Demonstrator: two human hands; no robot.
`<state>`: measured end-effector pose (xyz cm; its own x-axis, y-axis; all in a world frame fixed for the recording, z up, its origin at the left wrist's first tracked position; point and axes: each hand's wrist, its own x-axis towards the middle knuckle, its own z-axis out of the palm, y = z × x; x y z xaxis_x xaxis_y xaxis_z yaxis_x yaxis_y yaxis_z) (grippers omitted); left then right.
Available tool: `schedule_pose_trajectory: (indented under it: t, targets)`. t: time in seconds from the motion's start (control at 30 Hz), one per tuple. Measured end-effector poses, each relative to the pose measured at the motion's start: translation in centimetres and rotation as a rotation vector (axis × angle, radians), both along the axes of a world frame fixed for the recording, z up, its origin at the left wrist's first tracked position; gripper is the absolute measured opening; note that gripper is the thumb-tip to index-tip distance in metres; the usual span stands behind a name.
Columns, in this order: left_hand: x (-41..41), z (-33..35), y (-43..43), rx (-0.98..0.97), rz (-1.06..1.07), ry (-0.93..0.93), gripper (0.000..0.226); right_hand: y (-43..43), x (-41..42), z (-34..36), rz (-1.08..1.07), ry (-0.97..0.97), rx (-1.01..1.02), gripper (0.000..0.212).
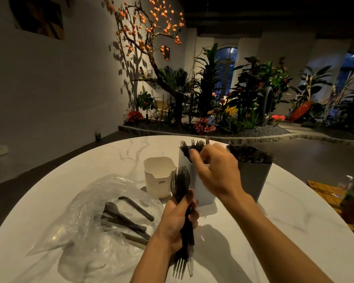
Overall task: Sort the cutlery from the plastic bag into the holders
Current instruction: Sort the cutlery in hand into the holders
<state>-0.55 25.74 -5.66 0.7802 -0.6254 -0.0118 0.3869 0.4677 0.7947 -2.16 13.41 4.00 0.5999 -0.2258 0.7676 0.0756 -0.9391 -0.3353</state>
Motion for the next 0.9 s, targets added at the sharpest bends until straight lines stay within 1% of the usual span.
schedule_pose_trajectory:
  t: [0.03, 0.1, 0.13, 0.17, 0.27, 0.4, 0.53, 0.67, 0.77, 0.9]
  targets:
    - [-0.1, 0.0, -0.1, 0.001, 0.005, -0.011, 0.018, 0.9, -0.5, -0.1, 0.013, 0.140, 0.039, 0.044]
    - [-0.3, 0.1, -0.1, 0.007, 0.009, -0.039, 0.029, 2.1, -1.0, -0.5, -0.041, 0.473, 0.036, 0.055]
    - [-0.4, 0.1, -0.1, 0.017, 0.012, -0.052, 0.032, 2.4, -1.0, -0.8, -0.079, 0.565, 0.026, 0.057]
    - [-0.5, 0.2, -0.1, 0.027, 0.013, -0.065, 0.033, 2.6, -0.9, -1.0, -0.100, 0.601, 0.043, 0.056]
    - [-0.4, 0.2, 0.0, 0.035, 0.008, -0.090, 0.035, 2.5, -0.9, -1.0, -0.081, 0.580, 0.211, 0.050]
    - [-0.3, 0.2, 0.1, 0.052, -0.001, -0.118, 0.042, 2.2, -1.0, -1.0, -0.106, 0.596, 0.247, 0.038]
    - [-0.6, 0.2, 0.2, 0.058, -0.005, -0.107, 0.033, 1.4, -0.9, -1.6, 0.058, 0.594, 0.471, 0.021]
    - [-0.9, 0.5, 0.5, 0.021, -0.008, -0.054, 0.027, 1.3, -1.3, -1.3, 0.248, 0.525, 0.641, 0.015]
    - [-1.0, 0.6, 0.5, 0.012, -0.008, -0.059, 0.027, 1.2, -1.9, -0.7, 0.375, 0.465, 0.697, 0.012]
    - [-0.9, 0.4, 0.5, -0.020, -0.010, -0.058, 0.027, 1.0, -2.2, -0.7, 0.445, 0.433, 0.716, 0.016]
